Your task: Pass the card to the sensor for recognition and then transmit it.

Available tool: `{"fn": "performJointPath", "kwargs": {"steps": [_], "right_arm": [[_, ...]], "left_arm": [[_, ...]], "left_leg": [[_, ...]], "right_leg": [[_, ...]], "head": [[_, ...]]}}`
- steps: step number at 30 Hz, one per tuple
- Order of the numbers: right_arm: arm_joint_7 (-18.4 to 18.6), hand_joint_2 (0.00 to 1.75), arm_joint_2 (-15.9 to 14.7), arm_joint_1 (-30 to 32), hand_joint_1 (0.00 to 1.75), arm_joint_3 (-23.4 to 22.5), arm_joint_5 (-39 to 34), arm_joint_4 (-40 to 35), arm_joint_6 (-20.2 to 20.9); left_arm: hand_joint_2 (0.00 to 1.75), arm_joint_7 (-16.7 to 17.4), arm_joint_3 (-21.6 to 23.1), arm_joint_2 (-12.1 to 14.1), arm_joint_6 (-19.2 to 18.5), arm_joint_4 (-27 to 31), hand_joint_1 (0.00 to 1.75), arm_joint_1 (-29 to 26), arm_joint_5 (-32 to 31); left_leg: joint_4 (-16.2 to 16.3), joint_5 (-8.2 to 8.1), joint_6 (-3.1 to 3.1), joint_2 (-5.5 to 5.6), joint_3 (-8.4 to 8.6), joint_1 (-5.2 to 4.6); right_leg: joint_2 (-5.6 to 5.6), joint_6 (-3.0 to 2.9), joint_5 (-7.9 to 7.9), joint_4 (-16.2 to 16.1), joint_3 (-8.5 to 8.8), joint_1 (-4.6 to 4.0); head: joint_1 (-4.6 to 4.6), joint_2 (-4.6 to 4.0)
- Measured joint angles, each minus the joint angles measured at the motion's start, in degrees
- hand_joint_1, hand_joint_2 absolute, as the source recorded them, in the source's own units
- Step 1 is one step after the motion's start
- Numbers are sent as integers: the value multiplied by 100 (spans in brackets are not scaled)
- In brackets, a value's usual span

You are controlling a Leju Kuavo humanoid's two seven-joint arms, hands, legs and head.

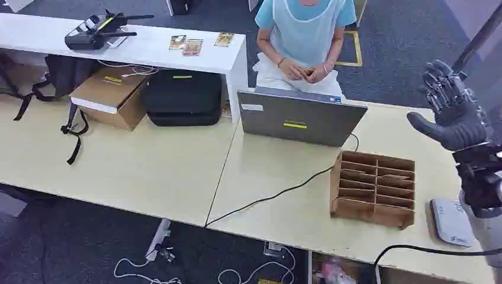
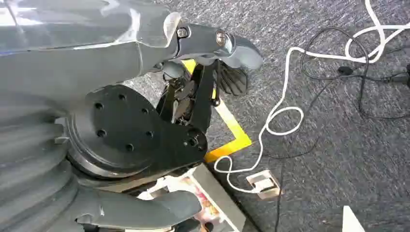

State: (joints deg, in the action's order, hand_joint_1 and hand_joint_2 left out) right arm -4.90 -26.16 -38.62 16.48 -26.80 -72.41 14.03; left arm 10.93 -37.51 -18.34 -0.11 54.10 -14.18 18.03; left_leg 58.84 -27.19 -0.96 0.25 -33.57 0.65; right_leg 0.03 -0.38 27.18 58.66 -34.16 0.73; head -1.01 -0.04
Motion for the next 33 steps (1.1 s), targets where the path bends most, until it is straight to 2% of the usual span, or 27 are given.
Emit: {"fn": "performJointPath", "kwargs": {"steps": [12, 19, 27, 29, 33], "right_arm": [[44, 175, 0, -188, 0, 48, -207, 85, 24], [-17, 175, -4, -399, 0, 212, 612, 100, -509], [39, 175, 79, -742, 0, 531, 857, 144, -608], [-13, 175, 125, -867, 0, 641, 1185, 181, -822], [-162, 175, 234, -1171, 0, 975, 2869, 286, -1973]], "left_arm": [[175, 0, -22, 0, 142, -9, 0, 27, 190], [175, 0, -85, 0, 162, -35, 0, 52, 216], [175, 0, -179, 7, 159, -153, 0, 140, 160], [175, 0, -212, 7, 159, -171, 0, 149, 144], [175, 0, -236, 7, 194, -177, 0, 172, 129]], "left_leg": [[0, 0, 0, 0, 0, 0], [0, 0, 0, -1, 0, 0], [0, 0, 0, -1, 0, 1], [0, 0, 0, -1, -1, 0], [0, 1, 0, -2, 2, 0]], "right_leg": [[0, 0, 0, 0, 0, 0], [1, 0, 0, 0, 0, 0], [2, 0, 0, 0, 0, -1], [2, 0, 0, 1, 0, 0], [3, 0, 0, 1, 0, 0]], "head": [[-2, 0], [-2, 0], [0, 0], [-2, 0], [-2, 0]]}}
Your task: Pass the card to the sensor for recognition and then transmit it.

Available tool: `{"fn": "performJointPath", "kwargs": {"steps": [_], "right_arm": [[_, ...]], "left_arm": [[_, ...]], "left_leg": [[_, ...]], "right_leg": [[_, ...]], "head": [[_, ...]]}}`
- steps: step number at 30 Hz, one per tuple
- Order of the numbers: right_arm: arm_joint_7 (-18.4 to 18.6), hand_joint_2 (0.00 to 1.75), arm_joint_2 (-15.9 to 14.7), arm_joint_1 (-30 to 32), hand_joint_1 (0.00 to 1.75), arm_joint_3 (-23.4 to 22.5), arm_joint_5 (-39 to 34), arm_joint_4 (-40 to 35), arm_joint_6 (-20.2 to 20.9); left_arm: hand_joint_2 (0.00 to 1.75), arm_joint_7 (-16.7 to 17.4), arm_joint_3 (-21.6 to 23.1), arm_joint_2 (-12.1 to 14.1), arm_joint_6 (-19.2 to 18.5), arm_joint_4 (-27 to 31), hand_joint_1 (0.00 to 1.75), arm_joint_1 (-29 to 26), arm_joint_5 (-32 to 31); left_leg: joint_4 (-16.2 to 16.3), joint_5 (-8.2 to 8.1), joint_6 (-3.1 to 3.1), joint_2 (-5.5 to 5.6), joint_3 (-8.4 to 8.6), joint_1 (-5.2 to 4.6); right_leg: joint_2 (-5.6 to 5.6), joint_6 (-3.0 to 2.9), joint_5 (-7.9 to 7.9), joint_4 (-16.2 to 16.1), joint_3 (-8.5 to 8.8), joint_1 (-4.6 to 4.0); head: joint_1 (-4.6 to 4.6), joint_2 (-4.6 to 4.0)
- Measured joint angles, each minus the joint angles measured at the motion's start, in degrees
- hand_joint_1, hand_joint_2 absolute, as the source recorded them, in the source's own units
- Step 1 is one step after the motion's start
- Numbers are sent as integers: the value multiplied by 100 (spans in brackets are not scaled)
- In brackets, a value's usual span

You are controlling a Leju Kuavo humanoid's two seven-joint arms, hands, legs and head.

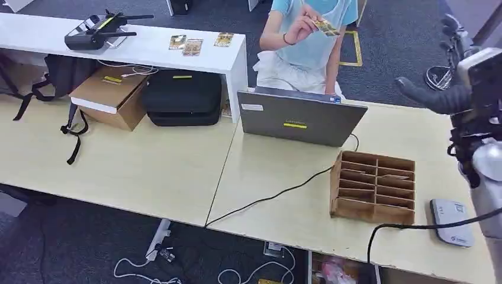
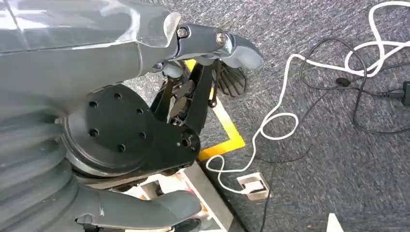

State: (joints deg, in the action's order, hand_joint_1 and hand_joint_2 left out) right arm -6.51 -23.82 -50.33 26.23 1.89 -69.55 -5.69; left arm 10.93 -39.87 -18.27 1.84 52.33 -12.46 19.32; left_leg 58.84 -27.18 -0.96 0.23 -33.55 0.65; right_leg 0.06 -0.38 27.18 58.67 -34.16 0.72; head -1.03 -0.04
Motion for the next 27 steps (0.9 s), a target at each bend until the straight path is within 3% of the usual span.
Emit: {"fn": "performJointPath", "kwargs": {"steps": [3, 6, 13, 15, 17, 20, 27], "right_arm": [[-11, 175, 59, -185, 0, 292, 1511, 87, -997], [9, 175, 126, -330, 0, 489, 2534, 214, -1531], [-68, 175, 459, -868, 0, 881, 3894, 897, -1877], [-94, 175, 676, -1107, 0, 1014, 4130, 1273, -1968], [-68, 175, 878, -1281, 0, 1125, 4304, 1584, -2040], [-41, 175, 1108, -1489, 0, 1285, 4449, 2000, -2069], [182, 175, 1469, -1785, 0, 1486, 4739, 2890, -2106]], "left_arm": [[175, 0, 9, 0, 128, -2, 0, 33, 26], [175, 0, 63, 28, 254, -90, 0, 138, 107], [175, -2, 356, 241, 426, -665, 0, 698, 709], [175, 20, 389, 589, 268, -1328, 0, 1155, 1037], [175, 279, 439, 899, 151, -1856, 0, 1523, 1132], [175, 308, 498, 1187, 131, -2432, 0, 1897, 1169], [175, 308, 656, 1303, 291, -2909, 0, 2169, 1244]], "left_leg": [[0, 0, 0, 1, 0, 0], [0, 1, 1, 1, 0, 0], [0, 9, -2, 3, -1, 0], [0, 24, -4, 12, -5, 3], [-2, 24, -5, 12, -4, 9], [-3, 31, -15, 13, -1, 9], [0, 31, -15, 16, -9, 1]], "right_leg": [[0, 0, 0, 0, 0, 0], [-1, 0, 0, 0, 0, 0], [-3, 0, -10, 3, 2, 0], [-13, -2, -12, 6, 1, -1], [-11, -12, -18, 7, 2, -4], [-11, -17, -21, 13, -3, -5], [-12, -14, -21, 12, -6, -2]], "head": [[-2, 0], [2, 0], [2, 0], [6, 0], [5, 0], [-4, 0], [-2, 0]]}}
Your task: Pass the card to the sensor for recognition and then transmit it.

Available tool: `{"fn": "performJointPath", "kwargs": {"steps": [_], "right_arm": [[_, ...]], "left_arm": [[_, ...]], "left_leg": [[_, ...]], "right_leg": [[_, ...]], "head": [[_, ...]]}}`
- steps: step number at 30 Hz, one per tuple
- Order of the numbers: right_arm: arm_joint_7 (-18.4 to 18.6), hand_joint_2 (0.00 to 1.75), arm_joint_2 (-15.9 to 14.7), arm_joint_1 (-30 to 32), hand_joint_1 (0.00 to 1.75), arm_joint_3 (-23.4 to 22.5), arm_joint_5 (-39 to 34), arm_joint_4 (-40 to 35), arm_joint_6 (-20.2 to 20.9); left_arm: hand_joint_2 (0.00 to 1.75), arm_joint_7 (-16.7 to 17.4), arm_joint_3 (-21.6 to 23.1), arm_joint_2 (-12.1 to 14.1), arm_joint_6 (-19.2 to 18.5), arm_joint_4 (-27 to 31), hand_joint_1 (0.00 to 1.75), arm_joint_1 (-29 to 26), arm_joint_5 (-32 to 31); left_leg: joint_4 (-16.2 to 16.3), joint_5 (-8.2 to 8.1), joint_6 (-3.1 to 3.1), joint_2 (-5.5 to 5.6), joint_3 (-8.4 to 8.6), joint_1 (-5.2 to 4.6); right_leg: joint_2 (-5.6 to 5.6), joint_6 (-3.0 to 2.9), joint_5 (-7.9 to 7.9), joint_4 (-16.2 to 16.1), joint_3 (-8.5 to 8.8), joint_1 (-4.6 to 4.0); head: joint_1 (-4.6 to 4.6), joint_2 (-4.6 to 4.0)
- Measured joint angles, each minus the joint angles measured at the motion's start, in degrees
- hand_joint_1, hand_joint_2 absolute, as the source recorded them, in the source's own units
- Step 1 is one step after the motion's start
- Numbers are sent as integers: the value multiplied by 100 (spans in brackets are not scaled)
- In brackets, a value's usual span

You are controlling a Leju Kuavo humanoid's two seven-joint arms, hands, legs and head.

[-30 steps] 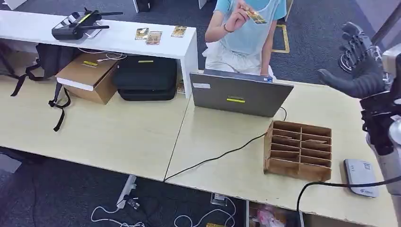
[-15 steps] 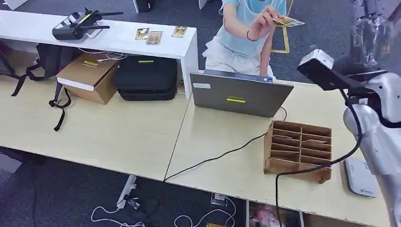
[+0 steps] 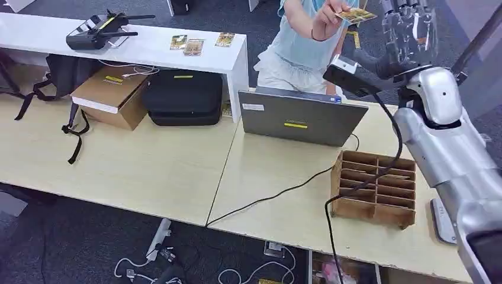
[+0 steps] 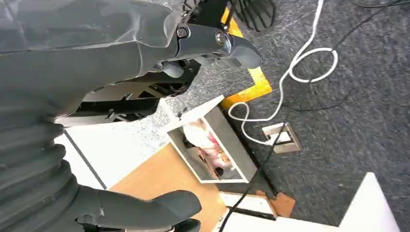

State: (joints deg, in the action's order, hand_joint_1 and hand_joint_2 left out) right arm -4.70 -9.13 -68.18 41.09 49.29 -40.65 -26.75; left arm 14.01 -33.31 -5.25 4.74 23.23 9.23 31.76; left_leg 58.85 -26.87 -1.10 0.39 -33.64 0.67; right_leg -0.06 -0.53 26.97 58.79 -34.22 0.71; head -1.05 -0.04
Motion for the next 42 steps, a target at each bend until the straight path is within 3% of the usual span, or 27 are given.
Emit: {"fn": "performJointPath", "kwargs": {"steps": [9, 21, 22, 23, 24, 42], "right_arm": [[238, 175, 166, -164, 0, 124, 354, 742, 13], [527, 175, 350, -423, 0, 334, 789, 1296, 334], [527, 175, 363, -433, 30, 341, 796, 1322, 334], [529, 175, 374, -440, 162, 350, 798, 1342, 337], [529, 175, 380, -449, 175, 356, 798, 1361, 345], [404, 175, 396, -496, 175, 271, 828, 1468, 234]], "left_arm": [[175, 0, 236, -7, 290, -153, 0, 244, 63], [175, 0, 511, -63, 450, -201, 0, 357, 129], [175, 0, 529, -72, 454, -203, 0, 364, 129], [175, 0, 542, -77, 457, -203, 0, 374, 129], [175, 0, 553, -81, 457, -203, 0, 381, 129], [175, 0, 990, -77, 531, -234, 0, 386, 439]], "left_leg": [[3, 0, 1, 0, 1, 0], [2, 0, 0, -3, -1, 2], [2, 0, 0, -3, 0, 1], [2, 0, 0, -3, 0, 1], [2, 0, 0, -3, 0, 0], [3, 0, 0, -3, 1, 1]], "right_leg": [[0, 4, -3, -1, 0, 1], [4, 3, -3, -1, -5, 1], [4, 3, -3, -1, -5, 1], [4, 3, -3, -1, -5, 1], [4, 4, -3, -1, -5, 1], [4, 4, -3, -1, -5, 1]], "head": [[2, 0], [0, 0], [0, 0], [0, 0], [0, 0], [0, 0]]}}
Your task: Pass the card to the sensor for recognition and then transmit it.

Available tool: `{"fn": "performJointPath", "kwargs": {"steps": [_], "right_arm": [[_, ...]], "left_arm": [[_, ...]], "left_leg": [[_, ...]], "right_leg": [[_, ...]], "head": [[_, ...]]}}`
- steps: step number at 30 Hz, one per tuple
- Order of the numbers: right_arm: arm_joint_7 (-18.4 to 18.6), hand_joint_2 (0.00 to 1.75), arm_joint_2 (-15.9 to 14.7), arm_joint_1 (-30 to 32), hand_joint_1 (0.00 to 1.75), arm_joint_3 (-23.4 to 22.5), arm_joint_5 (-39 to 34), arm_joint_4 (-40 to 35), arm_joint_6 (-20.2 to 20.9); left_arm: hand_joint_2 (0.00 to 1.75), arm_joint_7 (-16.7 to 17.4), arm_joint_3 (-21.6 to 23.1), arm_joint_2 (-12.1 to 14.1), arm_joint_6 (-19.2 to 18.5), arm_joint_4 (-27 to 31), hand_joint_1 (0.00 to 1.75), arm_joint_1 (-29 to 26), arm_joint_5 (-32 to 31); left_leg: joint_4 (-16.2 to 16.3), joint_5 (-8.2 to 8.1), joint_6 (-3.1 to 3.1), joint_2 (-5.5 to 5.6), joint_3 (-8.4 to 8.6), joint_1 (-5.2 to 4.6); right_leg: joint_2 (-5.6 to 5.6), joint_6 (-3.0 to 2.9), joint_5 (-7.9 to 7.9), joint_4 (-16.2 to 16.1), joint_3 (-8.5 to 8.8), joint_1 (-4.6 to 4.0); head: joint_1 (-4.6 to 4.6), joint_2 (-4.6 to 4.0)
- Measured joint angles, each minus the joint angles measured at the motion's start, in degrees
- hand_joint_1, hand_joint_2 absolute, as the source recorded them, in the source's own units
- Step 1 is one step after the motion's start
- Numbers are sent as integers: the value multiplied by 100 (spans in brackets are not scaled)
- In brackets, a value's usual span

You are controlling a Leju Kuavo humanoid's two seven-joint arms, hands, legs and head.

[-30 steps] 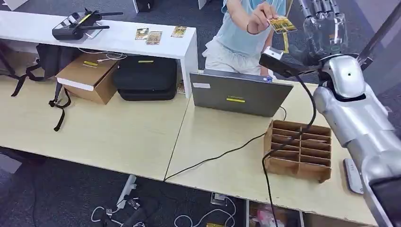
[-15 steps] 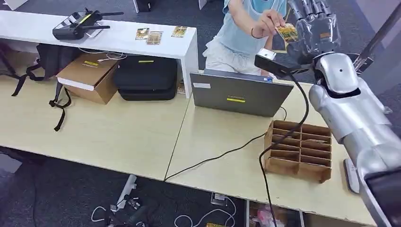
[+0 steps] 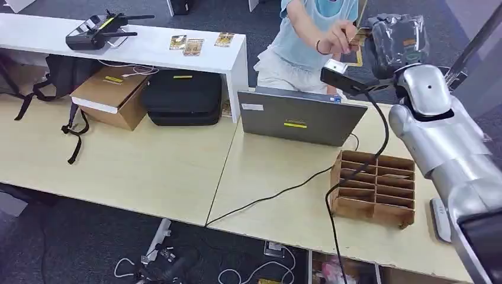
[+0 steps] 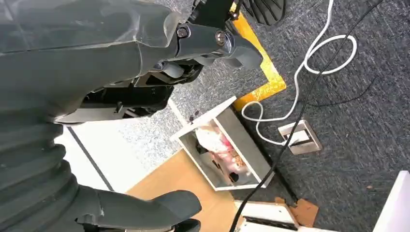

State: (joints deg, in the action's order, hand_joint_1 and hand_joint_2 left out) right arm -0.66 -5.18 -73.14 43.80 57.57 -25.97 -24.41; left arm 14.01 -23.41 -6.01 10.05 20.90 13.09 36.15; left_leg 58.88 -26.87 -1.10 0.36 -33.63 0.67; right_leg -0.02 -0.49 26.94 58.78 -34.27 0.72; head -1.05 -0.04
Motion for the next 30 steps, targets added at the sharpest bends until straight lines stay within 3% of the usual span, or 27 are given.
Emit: {"fn": "performJointPath", "kwargs": {"steps": [14, 20, 24, 30], "right_arm": [[44, 175, -59, 12, 175, -166, 48, -7, -11], [-94, 175, -252, 110, 175, -527, -446, -153, -9], [-203, 175, -564, 310, 175, -1050, -1240, -422, 166], [-122, 175, -1367, 913, 175, -2112, -2812, -1189, 954]], "left_arm": [[175, 0, 256, 81, 9, -4, 0, -2, 118], [175, 0, 415, 109, 7, -7, 0, -3, 282], [175, 0, 494, 129, -20, -11, 0, -34, 433], [175, 2, 608, 223, -201, -13, 0, -162, 629]], "left_leg": [[0, 0, 0, 0, 0, -1], [2, 0, 0, 2, 0, -1], [4, 0, 1, 13, -2, -2], [9, -3, 5, 35, -14, -3]], "right_leg": [[1, 0, 0, 0, -1, 0], [-2, 0, 0, -1, -2, 0], [-9, 1, 0, -4, 0, 1], [-34, 4, 2, -13, 1, 2]], "head": [[0, 0], [0, 0], [0, 0], [0, 0]]}}
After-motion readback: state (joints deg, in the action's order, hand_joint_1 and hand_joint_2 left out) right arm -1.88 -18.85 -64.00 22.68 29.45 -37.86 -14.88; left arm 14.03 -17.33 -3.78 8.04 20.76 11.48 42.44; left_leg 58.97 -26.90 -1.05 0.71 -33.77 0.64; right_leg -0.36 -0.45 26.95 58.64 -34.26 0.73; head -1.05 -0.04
